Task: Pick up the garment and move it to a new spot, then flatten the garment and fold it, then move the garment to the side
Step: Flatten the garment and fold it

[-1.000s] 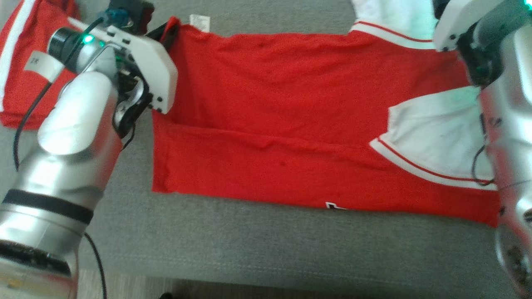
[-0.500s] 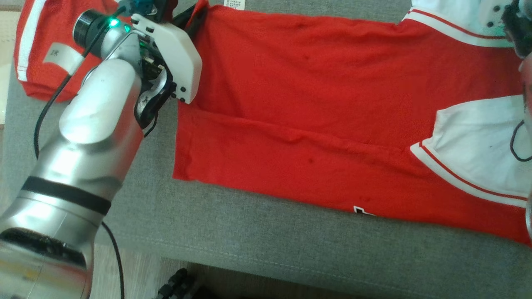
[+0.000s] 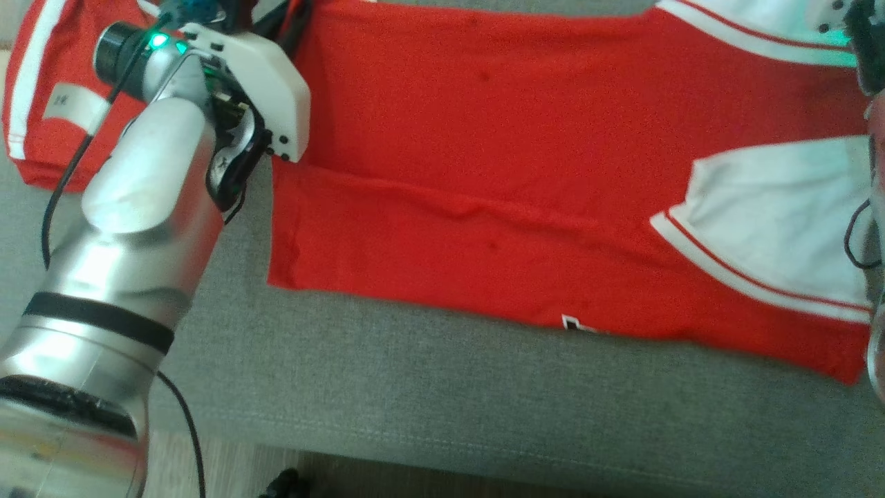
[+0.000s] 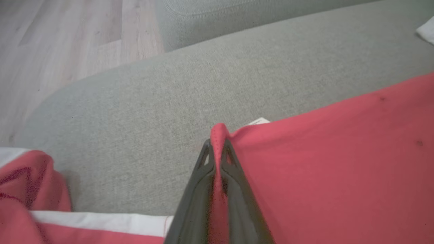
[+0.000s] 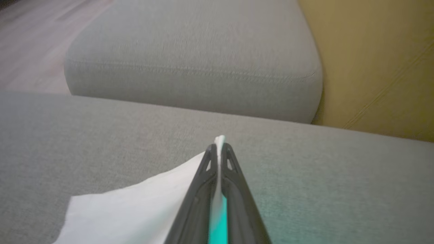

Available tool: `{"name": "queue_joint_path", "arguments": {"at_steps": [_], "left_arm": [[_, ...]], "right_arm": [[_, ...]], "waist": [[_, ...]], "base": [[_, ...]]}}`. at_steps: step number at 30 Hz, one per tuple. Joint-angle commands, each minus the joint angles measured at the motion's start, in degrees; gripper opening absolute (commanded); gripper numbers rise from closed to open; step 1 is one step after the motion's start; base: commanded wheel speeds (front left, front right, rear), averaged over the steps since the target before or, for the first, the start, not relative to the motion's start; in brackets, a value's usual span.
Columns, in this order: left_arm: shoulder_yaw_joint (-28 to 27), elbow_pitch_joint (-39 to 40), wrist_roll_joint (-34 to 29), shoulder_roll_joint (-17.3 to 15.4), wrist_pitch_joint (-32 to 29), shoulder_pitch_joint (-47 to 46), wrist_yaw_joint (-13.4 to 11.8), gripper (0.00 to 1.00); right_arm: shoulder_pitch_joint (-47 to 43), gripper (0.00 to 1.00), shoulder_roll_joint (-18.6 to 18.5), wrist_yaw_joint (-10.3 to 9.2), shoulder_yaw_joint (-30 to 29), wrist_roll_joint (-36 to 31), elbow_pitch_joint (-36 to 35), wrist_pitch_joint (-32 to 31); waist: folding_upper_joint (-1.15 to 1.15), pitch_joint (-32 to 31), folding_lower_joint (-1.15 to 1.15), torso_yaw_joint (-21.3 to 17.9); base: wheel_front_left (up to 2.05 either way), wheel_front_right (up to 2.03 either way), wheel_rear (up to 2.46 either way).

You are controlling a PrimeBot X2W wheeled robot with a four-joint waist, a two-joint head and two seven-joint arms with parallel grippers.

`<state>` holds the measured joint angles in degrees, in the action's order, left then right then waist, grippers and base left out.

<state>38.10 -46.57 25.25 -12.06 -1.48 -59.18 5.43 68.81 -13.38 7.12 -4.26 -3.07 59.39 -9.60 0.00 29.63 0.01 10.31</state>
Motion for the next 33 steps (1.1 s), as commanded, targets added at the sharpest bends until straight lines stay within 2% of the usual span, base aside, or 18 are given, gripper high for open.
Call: {"name": "queue_joint_path", "arguments": {"at_steps": [1, 5, 10, 19, 26, 33], "left_arm": [[-2.5, 0.7, -0.2, -3.1, 1.0, -2.4, -0.9, 0.0], [-3.3, -1.0, 0.4, -3.9, 2.5, -1.6, -1.8, 0.0], [-4.0, -2.8, 1.2, -5.0, 4.6, 0.2, -2.2, 0.0], [-4.3, -5.4, 2.3, -4.9, 12.2, 7.9, -3.3, 0.0], [-5.2, -6.6, 4.3, -3.3, 14.9, 15.3, -4.6, 0.0], [-5.8, -7.0, 5.3, -2.4, 16.0, 21.4, -6.2, 0.0]], "right_arm": [[0.5, 0.0, 0.9, 0.36, -0.3, -0.5, -2.4, 2.0], [-0.2, 0.0, 2.0, 0.36, -2.2, -0.8, -2.7, 7.9], [-1.8, 0.0, 3.8, 0.36, -1.7, 0.6, -1.6, 12.6], [-11.1, 0.0, 5.6, 0.36, 3.3, 11.2, -3.2, 19.2], [-21.5, 0.0, 4.7, 0.36, 8.5, 20.8, -10.4, 19.2], [-34.2, 0.0, 3.4, 0.36, 11.2, 28.4, -20.9, 15.0]], "waist": [[0.0, -1.4, -0.01, -0.8], [0.0, -3.0, -0.01, -2.5], [0.0, -4.9, -0.01, -4.5], [0.0, -10.0, -0.01, -7.5], [0.0, -13.7, -0.01, -8.5], [0.0, -16.2, -0.01, -9.6]], "base": [[0.0, 0.0, 0.0], [0.0, 0.0, 0.0], [0.0, 0.0, 0.0], [0.0, 0.0, 0.0], [0.0, 0.0, 0.0], [0.0, 0.0, 0.0]]}}
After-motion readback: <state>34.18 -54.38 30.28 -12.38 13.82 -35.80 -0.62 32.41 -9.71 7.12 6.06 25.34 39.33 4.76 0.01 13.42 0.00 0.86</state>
